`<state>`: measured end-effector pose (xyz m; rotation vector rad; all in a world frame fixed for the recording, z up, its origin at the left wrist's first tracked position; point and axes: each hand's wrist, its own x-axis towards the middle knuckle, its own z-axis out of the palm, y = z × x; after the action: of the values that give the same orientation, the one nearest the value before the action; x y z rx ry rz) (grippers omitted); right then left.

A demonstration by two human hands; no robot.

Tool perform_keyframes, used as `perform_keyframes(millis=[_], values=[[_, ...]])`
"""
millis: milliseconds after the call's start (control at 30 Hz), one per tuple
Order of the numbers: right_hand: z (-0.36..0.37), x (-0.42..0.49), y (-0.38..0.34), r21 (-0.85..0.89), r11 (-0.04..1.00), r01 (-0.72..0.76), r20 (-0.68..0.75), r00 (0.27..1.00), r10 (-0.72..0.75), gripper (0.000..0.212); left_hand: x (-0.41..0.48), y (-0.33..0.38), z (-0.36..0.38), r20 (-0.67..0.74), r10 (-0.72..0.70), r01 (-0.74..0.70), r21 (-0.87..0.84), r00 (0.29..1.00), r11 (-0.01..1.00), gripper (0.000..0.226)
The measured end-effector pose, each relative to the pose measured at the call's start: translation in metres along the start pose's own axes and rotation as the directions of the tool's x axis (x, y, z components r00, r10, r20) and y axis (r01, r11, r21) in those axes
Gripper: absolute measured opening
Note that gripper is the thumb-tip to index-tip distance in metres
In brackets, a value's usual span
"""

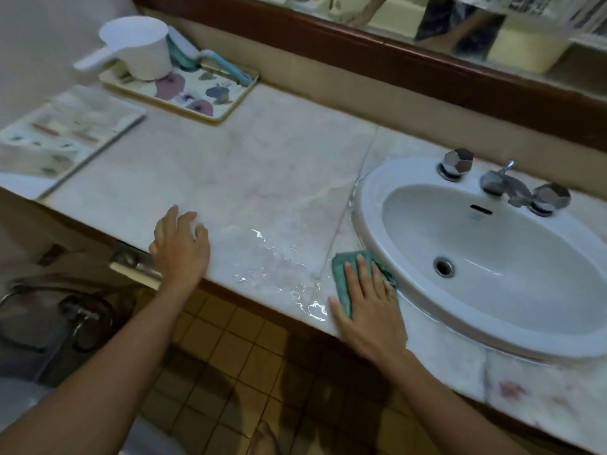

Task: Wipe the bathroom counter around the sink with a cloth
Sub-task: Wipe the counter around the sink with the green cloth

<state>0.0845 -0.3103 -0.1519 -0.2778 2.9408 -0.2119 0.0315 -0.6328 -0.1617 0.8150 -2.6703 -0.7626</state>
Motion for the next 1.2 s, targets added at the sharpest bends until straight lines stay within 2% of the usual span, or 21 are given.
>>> perform_keyframes(millis=[133, 200, 267, 333, 400, 467, 567, 633, 700, 800, 933, 1000, 1100, 1200], values=[[-0.003, 0.074, -0.041, 0.04, 0.997, -0.066, -0.011, 0.998, 0.066, 0.066, 0.002, -0.003, 0.012, -0.085, -0.014, 0.016, 0.028, 0.996, 0.999, 0.031], [0.001, 0.085, -0.062, 0.059, 0.998, -0.026, -0.005, 1.0, 0.027, 0.063, 0.003, -0.003, 0.013, -0.093, -0.018, 0.02, 0.023, 0.995, 1.0, 0.028], [0.007, 0.073, -0.079, 0.047, 0.989, 0.138, -0.004, 0.99, -0.138, 0.061, 0.002, -0.004, 0.013, -0.113, -0.01, 0.013, 0.023, 0.994, 1.0, 0.028], [0.008, 0.045, -0.082, -0.004, 0.934, 0.357, 0.003, 0.934, -0.357, 0.061, 0.002, -0.003, 0.013, -0.136, -0.009, 0.01, 0.009, 0.991, 1.0, 0.028], [0.01, 0.027, -0.062, -0.053, 0.87, 0.49, 0.03, 0.872, -0.489, 0.06, 0.002, -0.005, 0.015, -0.151, -0.01, 0.011, 0.006, 0.988, 1.0, 0.028], [0.007, 0.033, -0.029, -0.078, 0.89, 0.449, 0.042, 0.893, -0.447, 0.059, 0.003, -0.007, 0.018, -0.165, -0.007, 0.009, 0.011, 0.986, 1.0, 0.027], [-0.005, 0.092, -0.011, -0.061, 0.975, 0.213, -0.011, 0.977, -0.214, 0.06, 0.004, -0.01, 0.023, -0.196, 0.019, -0.009, 0.051, 0.98, 0.999, 0.025], [-0.008, 0.141, -0.033, -0.02, 0.998, 0.053, -0.049, 0.997, -0.054, 0.065, 0.004, -0.012, 0.026, -0.214, 0.038, -0.024, 0.064, 0.976, 0.998, 0.025], [-0.009, 0.184, -0.07, 0.022, 0.999, -0.034, -0.072, 0.997, 0.035, 0.063, 0.005, -0.012, 0.026, -0.228, 0.044, -0.029, 0.068, 0.973, 0.997, 0.027], [-0.003, 0.216, -0.135, 0.04, 0.998, 0.045, -0.047, 0.998, -0.043, 0.059, 0.006, -0.013, 0.026, -0.244, 0.047, -0.028, 0.081, 0.969, 0.996, 0.027], [0.014, 0.173, -0.191, 0.064, 0.963, 0.261, -0.038, 0.965, -0.258, 0.058, 0.006, -0.015, 0.024, -0.207, 0.031, -0.019, 0.064, 0.978, 0.998, 0.024], [0.021, 0.129, -0.187, 0.082, 0.952, 0.295, -0.045, 0.955, -0.292, 0.06, 0.006, -0.014, 0.024, -0.17, 0.009, 0.0, 0.05, 0.985, 0.999, 0.025], [0.028, 0.071, -0.146, 0.02, 0.95, 0.311, -0.043, 0.95, -0.31, 0.062, 0.006, -0.014, 0.022, -0.155, -0.01, 0.015, 0.031, 0.988, 0.999, 0.026], [0.022, 0.037, -0.085, -0.033, 0.968, 0.25, -0.064, 0.966, -0.252, 0.06, 0.006, -0.014, 0.021, -0.141, -0.012, 0.016, 0.024, 0.99, 1.0, 0.024]])
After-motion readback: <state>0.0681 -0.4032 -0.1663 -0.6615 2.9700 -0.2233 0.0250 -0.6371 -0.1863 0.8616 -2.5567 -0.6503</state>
